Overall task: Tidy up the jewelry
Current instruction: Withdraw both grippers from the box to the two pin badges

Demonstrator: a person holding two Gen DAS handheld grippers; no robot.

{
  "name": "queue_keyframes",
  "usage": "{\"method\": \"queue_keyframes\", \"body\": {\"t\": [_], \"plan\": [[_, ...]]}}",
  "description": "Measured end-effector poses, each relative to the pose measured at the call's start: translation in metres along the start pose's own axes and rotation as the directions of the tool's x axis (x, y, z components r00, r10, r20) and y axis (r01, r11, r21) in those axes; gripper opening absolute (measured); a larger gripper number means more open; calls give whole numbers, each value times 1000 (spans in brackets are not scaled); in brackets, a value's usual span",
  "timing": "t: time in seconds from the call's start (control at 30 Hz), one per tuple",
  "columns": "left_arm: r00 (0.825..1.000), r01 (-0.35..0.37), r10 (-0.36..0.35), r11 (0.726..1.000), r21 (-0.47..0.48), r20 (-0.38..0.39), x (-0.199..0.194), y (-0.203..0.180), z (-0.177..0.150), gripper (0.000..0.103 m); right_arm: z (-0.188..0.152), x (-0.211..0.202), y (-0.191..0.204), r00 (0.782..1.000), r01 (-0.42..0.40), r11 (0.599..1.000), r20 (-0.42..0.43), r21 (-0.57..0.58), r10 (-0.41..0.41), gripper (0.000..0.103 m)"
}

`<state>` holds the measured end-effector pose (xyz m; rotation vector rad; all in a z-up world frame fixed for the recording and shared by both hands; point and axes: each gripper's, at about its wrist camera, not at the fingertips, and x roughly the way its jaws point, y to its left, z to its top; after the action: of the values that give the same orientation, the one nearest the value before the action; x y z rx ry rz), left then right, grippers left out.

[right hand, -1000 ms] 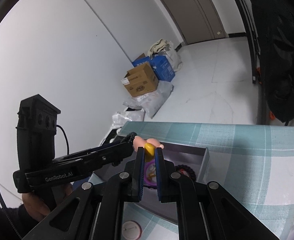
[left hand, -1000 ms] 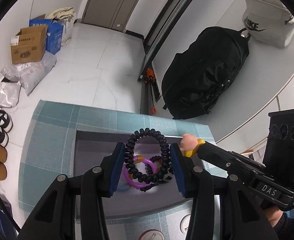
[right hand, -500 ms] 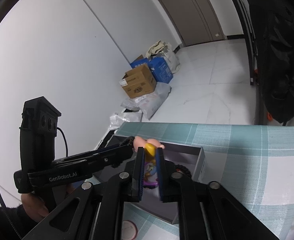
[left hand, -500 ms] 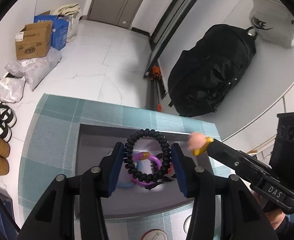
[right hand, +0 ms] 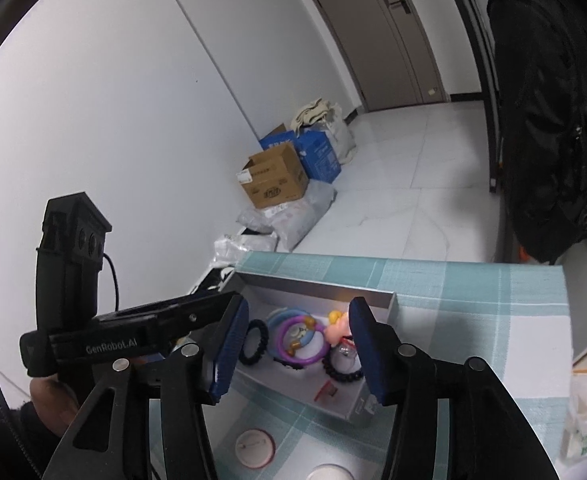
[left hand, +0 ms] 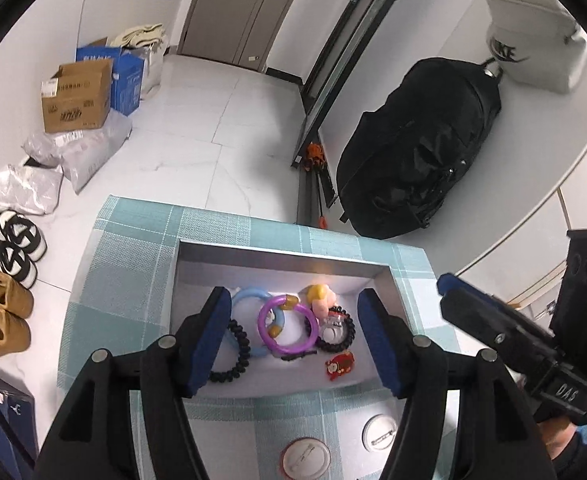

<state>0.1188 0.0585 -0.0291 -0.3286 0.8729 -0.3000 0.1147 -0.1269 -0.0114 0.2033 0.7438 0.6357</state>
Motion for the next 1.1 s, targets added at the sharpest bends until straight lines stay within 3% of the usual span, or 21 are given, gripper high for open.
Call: {"method": "queue_keyframes", "body": {"t": [0.23,0.3,0.4,0.53,0.67,0.77,1.0,1.1], "plan": [[996,-69,65,996,62,58,-23,-12,-15,61,-9,-28,14,998,22,999,52,-37,-20,65],[988,-119,114,992,41,108,-35,-12,-21,61,-12,-34,17,998,23,999,64,-45,-20,67],[983,-119,117,993,3,138,-48,-8,-24,61,-18,-43,25,997,11,997,76,-78,-5,68],[974,-153,155,988,-24,168,-60,-6,-30,62,-30,-53,34,994,47,994,107,-98,-36,84],[973,-176,178,984,-28,148,-61,-9,-42,64,-39,-62,35,990,88,991,120,-96,-76,86],[977,-175,177,984,-25,123,-58,-13,-51,75,-44,-68,36,989,105,990,114,-98,-93,88],[979,-199,198,980,14,48,-48,-23,-81,76,-69,-74,40,988,135,985,90,-111,-125,95],[971,-231,229,972,33,72,-51,-26,-87,75,-78,-70,32,988,148,985,50,-90,-144,95]]}}
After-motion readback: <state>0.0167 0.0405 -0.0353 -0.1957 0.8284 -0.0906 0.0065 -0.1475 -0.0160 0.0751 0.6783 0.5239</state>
